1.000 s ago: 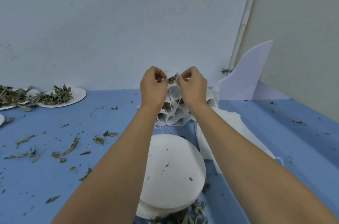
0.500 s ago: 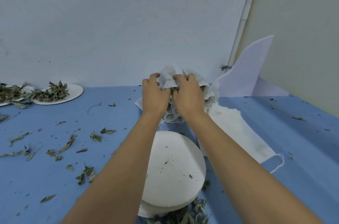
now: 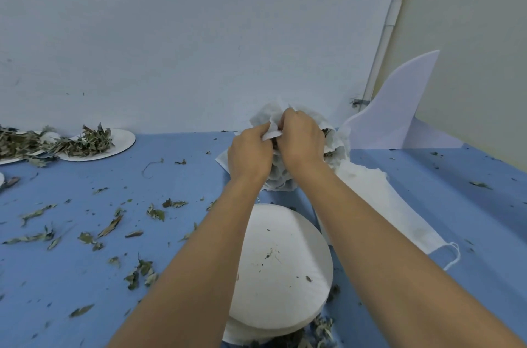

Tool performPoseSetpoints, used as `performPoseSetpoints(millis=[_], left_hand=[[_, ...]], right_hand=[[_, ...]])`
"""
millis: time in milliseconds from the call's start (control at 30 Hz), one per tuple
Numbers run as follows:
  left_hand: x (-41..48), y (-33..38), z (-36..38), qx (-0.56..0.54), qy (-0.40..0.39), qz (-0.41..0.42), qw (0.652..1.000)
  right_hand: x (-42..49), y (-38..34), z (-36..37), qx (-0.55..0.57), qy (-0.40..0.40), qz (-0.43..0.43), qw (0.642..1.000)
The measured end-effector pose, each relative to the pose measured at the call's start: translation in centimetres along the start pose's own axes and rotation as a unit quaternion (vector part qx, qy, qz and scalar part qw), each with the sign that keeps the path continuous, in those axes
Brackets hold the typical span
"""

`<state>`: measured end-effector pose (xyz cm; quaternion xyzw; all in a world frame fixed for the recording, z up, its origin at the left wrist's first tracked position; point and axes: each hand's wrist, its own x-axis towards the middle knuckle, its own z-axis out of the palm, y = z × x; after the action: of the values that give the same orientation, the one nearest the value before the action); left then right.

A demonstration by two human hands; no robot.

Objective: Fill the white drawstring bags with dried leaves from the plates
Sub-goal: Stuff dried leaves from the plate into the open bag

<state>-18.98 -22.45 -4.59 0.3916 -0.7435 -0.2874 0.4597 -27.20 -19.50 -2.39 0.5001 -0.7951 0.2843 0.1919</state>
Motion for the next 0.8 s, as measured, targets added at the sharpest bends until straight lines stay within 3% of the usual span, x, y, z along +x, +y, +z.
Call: performPoseSetpoints(millis=[333,700,800], left_hand=[[-0.8,1.0,-0.3,0.022,-0.04,-0.015,0.999],[-0.1,0.7,0.2,0.059,0.029,-0.055,0.996],[0.0,0.6,0.7,0.009,0.047,-0.066,0.997]], right_hand=[[-0.4,-0.6,-1.5,0.038,-0.035,0.009,0.999],[-0.7,-0.6,-1.6,0.102,-0.079,0.033,0.991],[-0.6,-0.6,-1.6,0.102,-0.073,0.034,0.992]])
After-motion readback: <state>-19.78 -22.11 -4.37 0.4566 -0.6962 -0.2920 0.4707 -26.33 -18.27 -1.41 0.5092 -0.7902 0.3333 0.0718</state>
